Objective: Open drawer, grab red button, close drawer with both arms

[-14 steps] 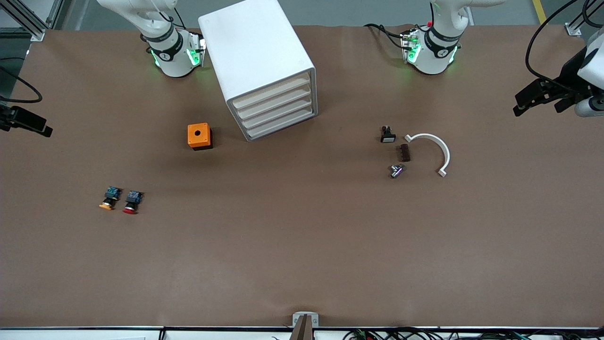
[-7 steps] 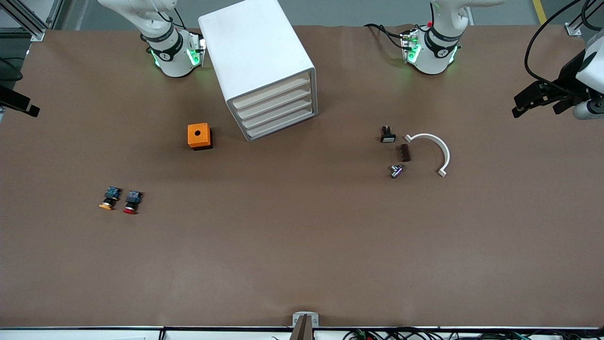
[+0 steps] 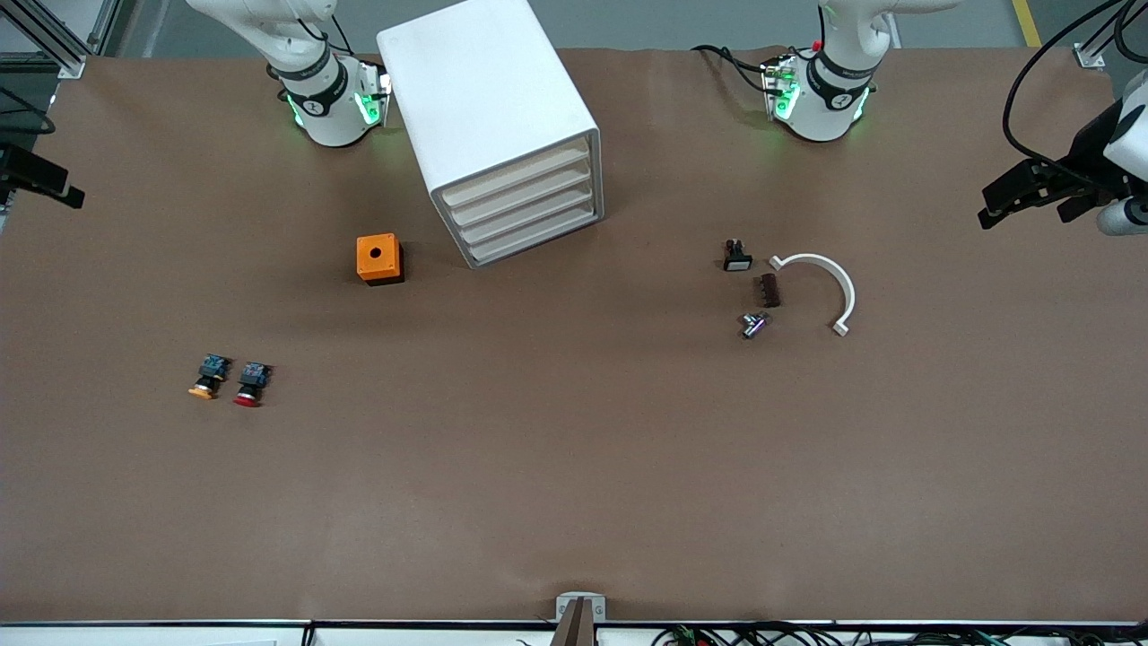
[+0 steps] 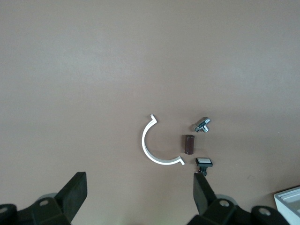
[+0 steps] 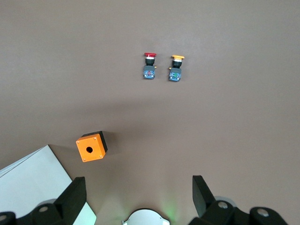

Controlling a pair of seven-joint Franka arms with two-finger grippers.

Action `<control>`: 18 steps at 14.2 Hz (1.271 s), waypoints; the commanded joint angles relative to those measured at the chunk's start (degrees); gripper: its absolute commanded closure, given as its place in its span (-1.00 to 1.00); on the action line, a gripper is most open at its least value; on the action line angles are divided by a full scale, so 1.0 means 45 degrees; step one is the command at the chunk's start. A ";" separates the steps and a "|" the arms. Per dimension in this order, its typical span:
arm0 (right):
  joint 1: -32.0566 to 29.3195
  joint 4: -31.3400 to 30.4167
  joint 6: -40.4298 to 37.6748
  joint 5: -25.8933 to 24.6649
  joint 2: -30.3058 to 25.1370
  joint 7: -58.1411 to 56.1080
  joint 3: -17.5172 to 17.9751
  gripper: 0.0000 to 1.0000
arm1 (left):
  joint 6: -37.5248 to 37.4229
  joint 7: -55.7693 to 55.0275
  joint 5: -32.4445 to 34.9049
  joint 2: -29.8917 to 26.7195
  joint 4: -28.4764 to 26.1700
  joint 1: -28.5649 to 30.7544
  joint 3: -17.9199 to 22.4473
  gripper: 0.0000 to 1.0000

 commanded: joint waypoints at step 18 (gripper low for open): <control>0.0312 -0.2367 0.0902 -0.0114 -0.2270 -0.0183 0.0198 -1.00 | -0.0342 0.0469 -0.0080 0.0166 0.0401 0.0178 0.0004 -1.00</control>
